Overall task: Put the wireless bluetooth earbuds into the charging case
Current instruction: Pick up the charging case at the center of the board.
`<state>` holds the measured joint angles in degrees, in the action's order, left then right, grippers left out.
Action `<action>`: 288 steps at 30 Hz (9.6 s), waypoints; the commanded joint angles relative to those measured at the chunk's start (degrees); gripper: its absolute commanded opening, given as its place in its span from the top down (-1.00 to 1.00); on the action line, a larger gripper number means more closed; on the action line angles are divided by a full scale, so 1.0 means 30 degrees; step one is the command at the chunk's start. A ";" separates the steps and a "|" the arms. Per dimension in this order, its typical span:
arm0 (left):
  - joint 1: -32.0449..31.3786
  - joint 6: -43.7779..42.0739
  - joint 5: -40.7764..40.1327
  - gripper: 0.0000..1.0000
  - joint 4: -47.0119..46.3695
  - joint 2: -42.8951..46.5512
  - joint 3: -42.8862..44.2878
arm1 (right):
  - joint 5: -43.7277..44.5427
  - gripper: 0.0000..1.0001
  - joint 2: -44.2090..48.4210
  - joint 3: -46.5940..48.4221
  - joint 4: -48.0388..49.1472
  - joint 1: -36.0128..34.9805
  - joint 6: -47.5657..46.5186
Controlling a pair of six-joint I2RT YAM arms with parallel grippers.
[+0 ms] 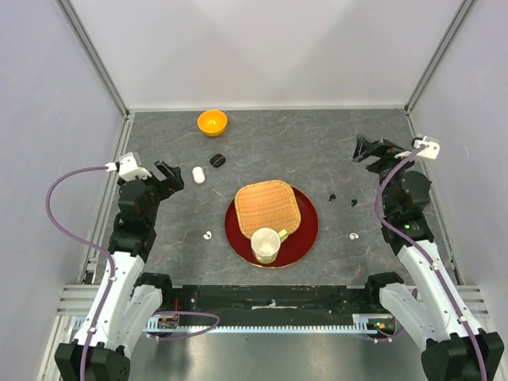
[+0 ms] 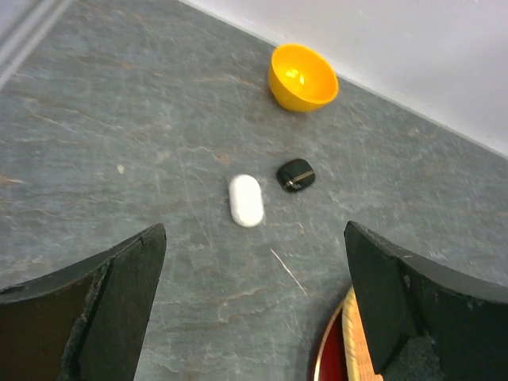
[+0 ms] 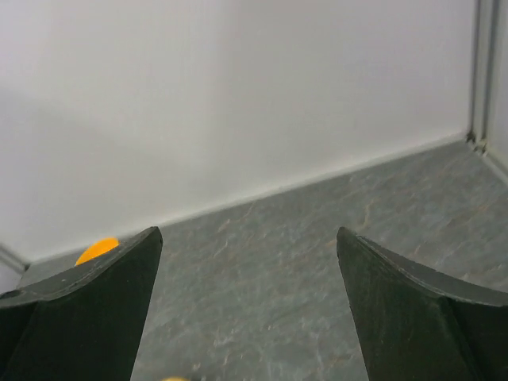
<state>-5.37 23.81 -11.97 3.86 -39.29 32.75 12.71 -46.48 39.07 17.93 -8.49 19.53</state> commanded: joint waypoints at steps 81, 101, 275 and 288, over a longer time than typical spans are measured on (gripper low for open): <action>-0.0203 -0.2344 0.4107 -0.38 0.6830 -2.3790 1.4134 | -0.2010 -0.96 -0.1793 0.2358 -0.8029 -0.0011 0.0932; -0.0673 -0.1785 0.3432 -0.05 0.4954 -2.2617 1.1904 | -0.1864 -0.96 -0.2202 0.2328 -0.8058 0.0018 0.1078; -1.1863 -1.5027 1.4625 -0.43 -0.9222 0.1729 -0.3152 | -2.2459 0.86 -1.0346 0.9038 -0.7062 -0.9914 -0.2204; -1.1893 -1.7633 1.3979 -0.54 -1.2302 0.1612 -0.4619 | -2.3132 0.85 -1.1049 0.8687 -0.4342 -0.9914 0.0899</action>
<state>-40.75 -23.83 30.20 -26.63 -34.24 19.94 -54.24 -78.98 63.81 -3.11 -38.24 17.21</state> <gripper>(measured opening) 0.762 0.323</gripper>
